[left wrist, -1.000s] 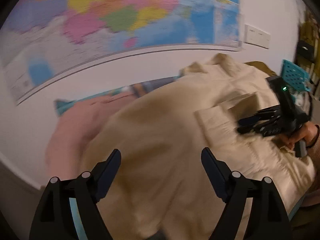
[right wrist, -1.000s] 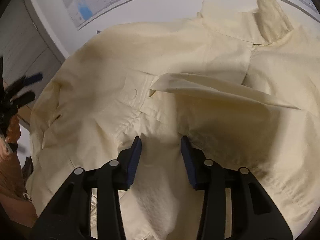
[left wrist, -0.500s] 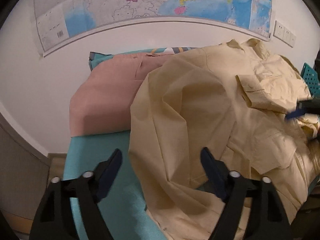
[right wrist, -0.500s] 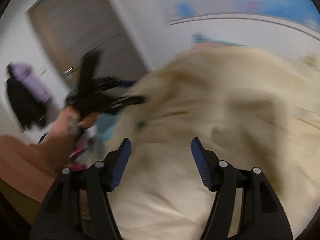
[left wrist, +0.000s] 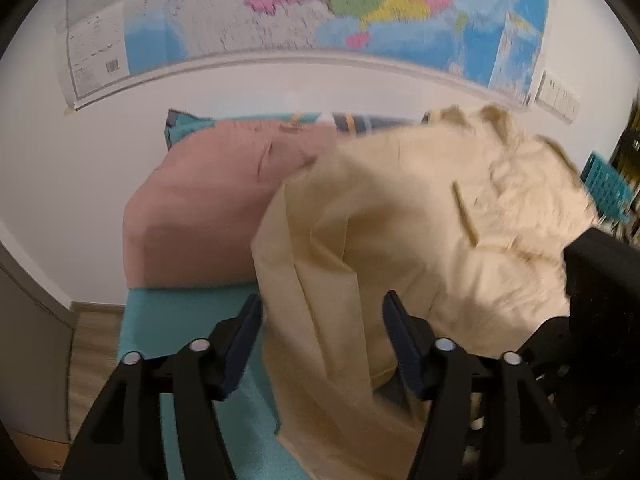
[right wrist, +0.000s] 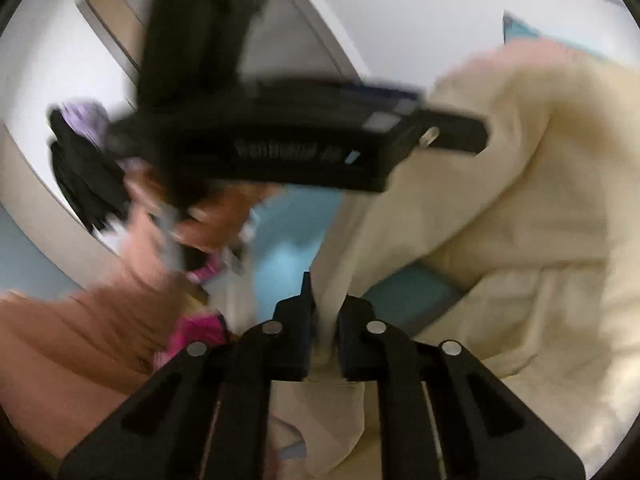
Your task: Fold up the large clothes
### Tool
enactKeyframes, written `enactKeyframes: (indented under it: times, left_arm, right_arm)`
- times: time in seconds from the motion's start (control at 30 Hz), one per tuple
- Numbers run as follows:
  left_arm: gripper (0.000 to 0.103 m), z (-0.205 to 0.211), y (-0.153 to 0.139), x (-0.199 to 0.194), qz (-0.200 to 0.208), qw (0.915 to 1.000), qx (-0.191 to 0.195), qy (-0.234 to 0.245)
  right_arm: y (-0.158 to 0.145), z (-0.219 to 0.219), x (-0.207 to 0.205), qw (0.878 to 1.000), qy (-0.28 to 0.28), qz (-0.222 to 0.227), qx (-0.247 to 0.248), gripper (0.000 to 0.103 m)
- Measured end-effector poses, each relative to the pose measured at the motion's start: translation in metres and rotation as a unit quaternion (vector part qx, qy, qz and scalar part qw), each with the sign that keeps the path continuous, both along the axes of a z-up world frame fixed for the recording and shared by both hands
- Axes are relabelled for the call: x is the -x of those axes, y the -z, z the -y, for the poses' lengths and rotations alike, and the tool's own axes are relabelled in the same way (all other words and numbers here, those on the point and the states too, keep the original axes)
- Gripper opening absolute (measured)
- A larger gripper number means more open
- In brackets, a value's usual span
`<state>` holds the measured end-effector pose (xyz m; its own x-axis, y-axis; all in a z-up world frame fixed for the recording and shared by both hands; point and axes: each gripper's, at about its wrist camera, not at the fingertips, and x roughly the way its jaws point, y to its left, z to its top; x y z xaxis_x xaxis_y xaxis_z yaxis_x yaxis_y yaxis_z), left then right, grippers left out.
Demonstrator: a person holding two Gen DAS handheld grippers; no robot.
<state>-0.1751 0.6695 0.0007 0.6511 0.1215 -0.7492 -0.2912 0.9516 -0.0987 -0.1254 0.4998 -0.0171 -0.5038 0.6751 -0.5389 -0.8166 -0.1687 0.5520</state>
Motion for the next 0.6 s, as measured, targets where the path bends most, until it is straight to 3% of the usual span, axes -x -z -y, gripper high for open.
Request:
enactKeyframes:
  times: [0.1,0.2,0.27,0.37,0.43,0.6]
  left_arm:
    - [0.081,-0.01,-0.047,0.021,0.092,0.9948,0.041,0.014]
    - [0.089,-0.004,-0.085,0.038,0.168,0.9851,0.021,0.028]
    - [0.089,0.005,-0.096,0.037,0.178,0.9834,0.002,0.035]
    - [0.089,0.024,-0.09,0.019,0.158,0.9862,-0.017,0.047]
    - [0.088,0.044,-0.071,-0.005,0.121,0.9901,-0.036,0.06]
    - [0.083,0.079,-0.017,-0.061,0.034,0.9924,-0.046,0.109]
  right_arm:
    - [-0.056,0.036,-0.032,0.997,0.022,-0.022,-0.065,0.008]
    - [-0.109,0.087,-0.074,0.991,0.067,-0.018,-0.113,0.008]
    - [-0.133,0.124,-0.101,0.986,0.11,0.008,-0.126,0.008]
    - [-0.146,0.18,-0.141,0.977,0.179,0.041,-0.106,0.008]
    - [-0.143,0.215,-0.163,0.97,0.222,0.061,-0.079,0.008]
    - [-0.083,0.267,-0.195,0.952,0.29,0.093,0.038,0.008]
